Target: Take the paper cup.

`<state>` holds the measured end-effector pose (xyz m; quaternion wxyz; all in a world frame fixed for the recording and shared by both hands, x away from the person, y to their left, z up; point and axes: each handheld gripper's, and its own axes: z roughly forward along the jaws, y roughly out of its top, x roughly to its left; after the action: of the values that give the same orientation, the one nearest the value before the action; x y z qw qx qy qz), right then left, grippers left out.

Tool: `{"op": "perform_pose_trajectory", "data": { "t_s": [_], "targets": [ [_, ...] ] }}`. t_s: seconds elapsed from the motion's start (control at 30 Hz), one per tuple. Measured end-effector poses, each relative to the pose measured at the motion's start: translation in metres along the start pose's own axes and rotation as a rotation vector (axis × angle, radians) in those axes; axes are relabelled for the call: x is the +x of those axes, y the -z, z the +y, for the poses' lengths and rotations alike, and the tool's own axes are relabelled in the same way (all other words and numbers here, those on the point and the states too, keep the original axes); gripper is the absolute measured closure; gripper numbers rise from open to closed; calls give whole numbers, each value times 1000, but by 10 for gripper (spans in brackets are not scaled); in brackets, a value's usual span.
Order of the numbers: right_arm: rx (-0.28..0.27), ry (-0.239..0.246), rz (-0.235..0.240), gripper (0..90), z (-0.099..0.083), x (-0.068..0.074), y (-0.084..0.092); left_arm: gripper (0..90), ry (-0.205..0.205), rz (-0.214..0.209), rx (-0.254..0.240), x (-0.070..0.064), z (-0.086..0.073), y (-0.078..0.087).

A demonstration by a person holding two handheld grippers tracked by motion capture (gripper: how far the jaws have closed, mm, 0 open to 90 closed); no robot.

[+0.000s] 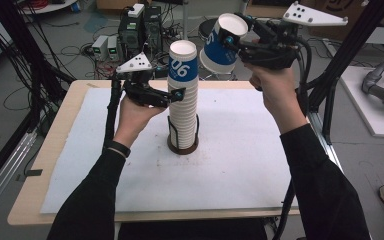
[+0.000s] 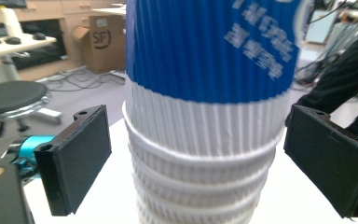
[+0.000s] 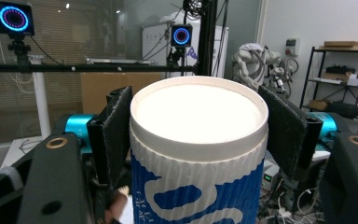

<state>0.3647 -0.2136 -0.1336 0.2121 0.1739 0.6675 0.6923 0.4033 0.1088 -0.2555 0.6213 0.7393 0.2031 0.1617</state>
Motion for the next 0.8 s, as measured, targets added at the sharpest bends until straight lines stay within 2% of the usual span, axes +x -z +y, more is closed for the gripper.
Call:
{"op": "perform_pose_trajectory", "data": {
  "t_s": [0.07,0.2,0.4,0.53,0.7,0.8],
  "targets": [
    [-2,-8,2,307,-6,-1,4,73,-5,12,-7,-1,-1,5],
    [-2,-19,9,307,-15,0,10,73,-16,11,-15,-4,-4,17],
    [45,-7,13,306,-32,5,19,73,-58,37,-16,-16,-16,34],
    [74,-8,17,306,-48,8,21,73,-69,48,-10,-25,-27,41],
    [112,-7,25,306,-74,13,23,73,-62,28,-3,-36,-40,48],
    [127,9,27,307,-83,18,25,73,-58,18,7,-41,-46,51]
  ]
}}
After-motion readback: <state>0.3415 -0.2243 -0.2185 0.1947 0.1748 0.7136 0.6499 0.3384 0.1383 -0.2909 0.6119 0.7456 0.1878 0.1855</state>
